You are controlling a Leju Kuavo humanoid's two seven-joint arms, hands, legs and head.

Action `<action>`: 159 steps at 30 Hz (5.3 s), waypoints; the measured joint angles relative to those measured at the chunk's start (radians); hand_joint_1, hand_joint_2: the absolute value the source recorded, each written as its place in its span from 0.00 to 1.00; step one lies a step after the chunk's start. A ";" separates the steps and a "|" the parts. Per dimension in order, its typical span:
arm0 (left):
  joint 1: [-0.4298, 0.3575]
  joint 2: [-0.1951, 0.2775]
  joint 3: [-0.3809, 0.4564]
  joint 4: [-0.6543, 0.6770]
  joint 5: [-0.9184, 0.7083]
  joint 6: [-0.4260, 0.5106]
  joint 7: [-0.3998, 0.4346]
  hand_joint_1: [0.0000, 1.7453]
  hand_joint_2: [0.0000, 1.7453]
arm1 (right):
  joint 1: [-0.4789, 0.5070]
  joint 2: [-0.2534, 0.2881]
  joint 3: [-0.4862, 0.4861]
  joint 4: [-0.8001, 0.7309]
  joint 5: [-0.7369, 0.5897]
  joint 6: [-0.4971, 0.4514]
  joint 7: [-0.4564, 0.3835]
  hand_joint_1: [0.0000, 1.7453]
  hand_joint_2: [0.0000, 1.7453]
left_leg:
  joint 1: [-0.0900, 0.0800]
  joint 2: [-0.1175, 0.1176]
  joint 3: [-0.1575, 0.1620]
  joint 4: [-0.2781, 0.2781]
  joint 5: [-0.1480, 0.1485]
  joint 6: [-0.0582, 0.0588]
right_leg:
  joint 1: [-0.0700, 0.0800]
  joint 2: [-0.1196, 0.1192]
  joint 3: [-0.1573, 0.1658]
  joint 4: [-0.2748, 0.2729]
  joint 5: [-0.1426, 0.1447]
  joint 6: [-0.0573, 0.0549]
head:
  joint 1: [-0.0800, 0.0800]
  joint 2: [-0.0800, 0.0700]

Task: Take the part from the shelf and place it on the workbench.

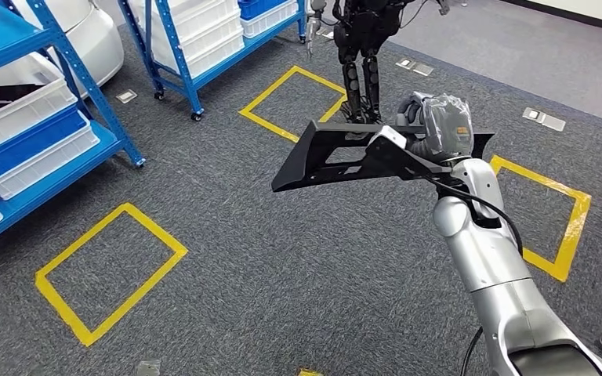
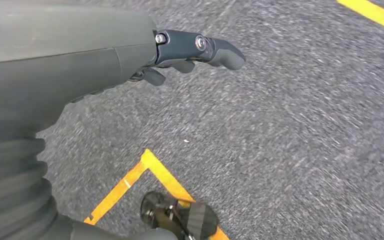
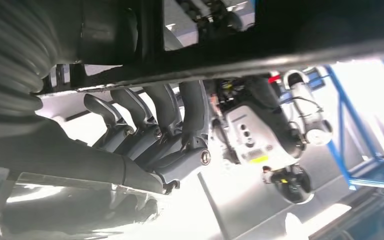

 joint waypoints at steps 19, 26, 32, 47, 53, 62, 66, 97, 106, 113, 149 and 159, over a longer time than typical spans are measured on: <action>0.005 0.001 0.008 0.000 0.002 -0.002 -0.006 0.00 1.00 | -0.013 -0.015 -0.003 0.024 -0.008 0.002 -0.002 0.98 1.00 | -0.053 0.164 0.029 -0.142 0.078 0.058 | 0.036 -0.147 0.032 0.000 -0.040 0.022 | 0.008 0.000; 0.009 0.003 0.010 0.000 -0.001 -0.003 -0.009 0.00 1.00 | -0.010 -0.012 -0.004 0.027 -0.009 0.001 -0.005 0.98 1.00 | -0.024 0.045 -0.080 0.125 -0.076 0.021 | 0.015 -0.065 0.018 -0.008 -0.014 -0.017 | 0.004 0.000; 0.009 0.003 0.010 0.000 -0.006 -0.006 -0.006 0.00 1.00 | -0.003 -0.012 -0.004 0.032 -0.008 -0.001 -0.007 0.98 1.00 | -0.001 -0.024 0.033 -0.082 0.038 0.017 | 0.018 0.015 0.001 0.008 -0.004 -0.004 | 0.005 0.000; 0.004 0.000 0.013 -0.001 -0.016 -0.010 0.000 0.00 1.00 | 0.008 -0.037 -0.016 0.038 -0.006 -0.012 -0.010 0.98 1.00 | -0.027 0.138 0.023 -0.135 0.077 0.052 | 0.019 -0.144 -0.005 0.057 -0.050 0.048 | 0.010 0.000; 0.000 -0.002 0.013 -0.001 -0.020 -0.011 0.001 0.00 1.00 | 0.008 -0.048 -0.020 0.039 -0.005 -0.017 -0.011 0.98 1.00 | -0.018 0.138 0.008 -0.087 0.038 0.020 | 0.019 -0.106 0.017 0.004 -0.025 0.001 | 0.002 0.000; 0.003 0.002 0.013 -0.001 -0.018 -0.010 0.003 0.00 1.00 | 0.007 -0.039 -0.018 0.041 -0.005 -0.017 -0.014 0.98 1.00 | -0.017 -0.017 -0.006 -0.051 0.056 0.052 | 0.037 0.020 0.015 0.008 -0.015 -0.015 | 0.000 0.000; 0.002 0.005 0.014 -0.001 -0.017 -0.012 0.001 0.00 1.00 | 0.007 -0.040 -0.020 0.043 -0.007 -0.020 -0.015 0.98 1.00 | -0.023 -0.019 0.027 -0.124 0.072 0.074 | 0.028 0.063 0.001 0.003 -0.001 0.006 | -0.008 0.000; -0.014 -0.006 0.014 -0.001 -0.049 -0.015 0.018 0.00 1.00 | 0.011 -0.105 -0.060 0.076 -0.004 -0.046 -0.017 0.98 1.00 | -0.024 -0.008 0.030 -0.125 0.075 0.073 | 0.024 0.055 -0.010 0.001 0.013 0.021 | -0.003 0.000; -0.016 -0.014 0.014 -0.001 -0.057 -0.018 0.025 0.00 1.00 | 0.028 -0.132 -0.073 0.073 -0.005 -0.049 -0.014 0.98 1.00 | -0.022 0.117 0.027 -0.158 0.100 0.072 | 0.009 -0.097 -0.078 0.167 -0.063 0.051 | 0.010 0.000; -0.020 -0.013 0.014 -0.002 -0.053 -0.015 0.026 0.00 1.00 | 0.027 -0.130 -0.077 0.067 0.000 -0.048 -0.010 0.98 1.00 | -0.025 0.170 0.023 -0.128 0.074 0.032 | 0.007 -0.113 0.009 0.005 -0.013 0.025 | 0.006 0.000; -0.006 -0.017 0.017 -0.001 -0.058 -0.039 0.018 0.00 1.00 | -0.063 -0.180 -0.093 0.208 -0.035 -0.052 -0.045 0.98 1.00 | -0.013 0.047 -0.098 0.163 -0.077 0.021 | 0.007 -0.070 0.004 0.006 -0.006 0.002 | 0.007 0.000; -0.006 -0.015 0.018 0.000 -0.049 -0.041 0.009 0.00 1.00 | -0.088 -0.212 -0.091 0.229 -0.036 -0.052 -0.039 0.98 1.00 | -0.023 0.027 0.011 -0.116 0.073 0.028 | 0.031 -0.032 -0.013 0.017 0.001 0.010 | 0.009 0.000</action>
